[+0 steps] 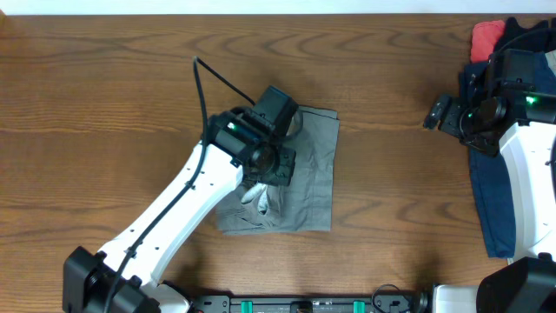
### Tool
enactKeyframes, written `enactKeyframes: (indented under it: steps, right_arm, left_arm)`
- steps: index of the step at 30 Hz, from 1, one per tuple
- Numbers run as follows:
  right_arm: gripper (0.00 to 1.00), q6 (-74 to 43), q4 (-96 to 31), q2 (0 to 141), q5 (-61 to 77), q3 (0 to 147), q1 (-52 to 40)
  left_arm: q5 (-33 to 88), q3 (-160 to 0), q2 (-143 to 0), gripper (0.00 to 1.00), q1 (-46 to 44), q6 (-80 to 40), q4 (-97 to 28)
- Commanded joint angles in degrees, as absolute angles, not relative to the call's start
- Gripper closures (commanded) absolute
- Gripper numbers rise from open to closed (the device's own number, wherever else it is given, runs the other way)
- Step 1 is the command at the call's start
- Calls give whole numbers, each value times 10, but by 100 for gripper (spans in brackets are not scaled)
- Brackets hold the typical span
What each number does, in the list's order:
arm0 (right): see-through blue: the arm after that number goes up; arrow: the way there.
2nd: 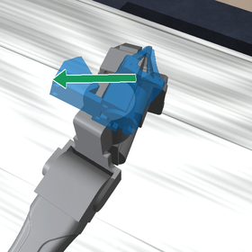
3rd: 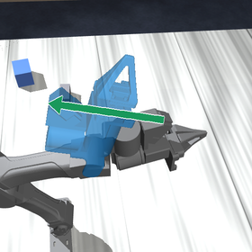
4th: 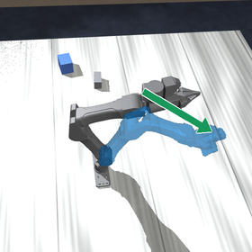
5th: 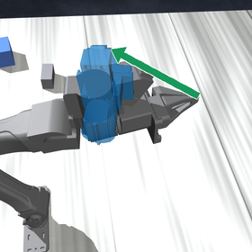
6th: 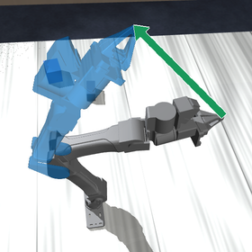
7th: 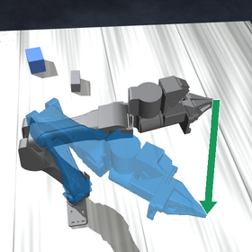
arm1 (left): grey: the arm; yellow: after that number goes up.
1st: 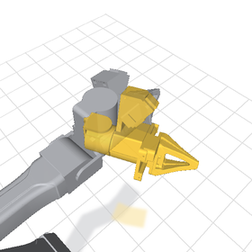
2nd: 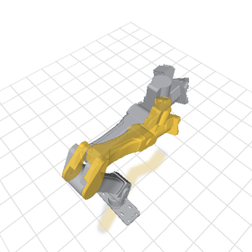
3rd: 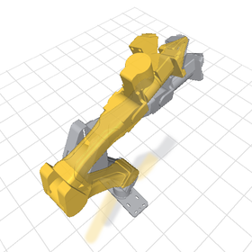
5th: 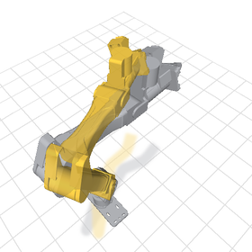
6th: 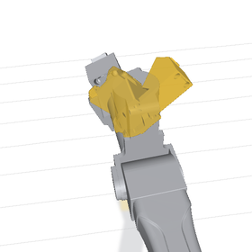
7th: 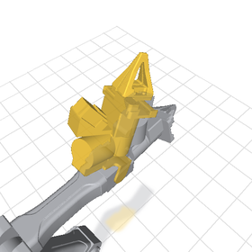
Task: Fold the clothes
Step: 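Press the folded shorts flat with the left gripper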
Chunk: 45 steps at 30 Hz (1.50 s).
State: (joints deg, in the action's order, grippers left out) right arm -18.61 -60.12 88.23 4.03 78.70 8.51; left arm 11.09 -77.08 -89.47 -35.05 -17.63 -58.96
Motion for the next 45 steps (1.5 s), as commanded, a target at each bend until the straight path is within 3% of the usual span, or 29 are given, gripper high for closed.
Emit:
enactKeyframes:
  steps: [1, 14, 17, 19, 25, 34, 45]
  right_arm:
    - [1, -184, -600, 881, 34, 790, 84]
    - [1, -184, -600, 881, 34, 790, 84]
    - [1, -184, -600, 881, 34, 790, 84]
    - [1, -184, -600, 881, 34, 790, 84]
    - [1, -184, -600, 881, 34, 790, 84]
    - [1, -184, -600, 881, 34, 790, 84]
    - [1, -184, -600, 881, 34, 790, 84]
  left_arm:
    - [113, -741, -899, 94, -351, -161, -567]
    - [113, -684, -900, 93, -351, -155, -451]
    - [113, -684, -900, 70, -351, -155, -449]
    - [113, -684, -900, 60, -351, -155, -449]
    - [113, -684, -900, 55, -351, -155, -449]
    - [114, -684, -900, 57, -351, -175, -453]
    - [187, -616, -908, 94, -354, -264, -401]
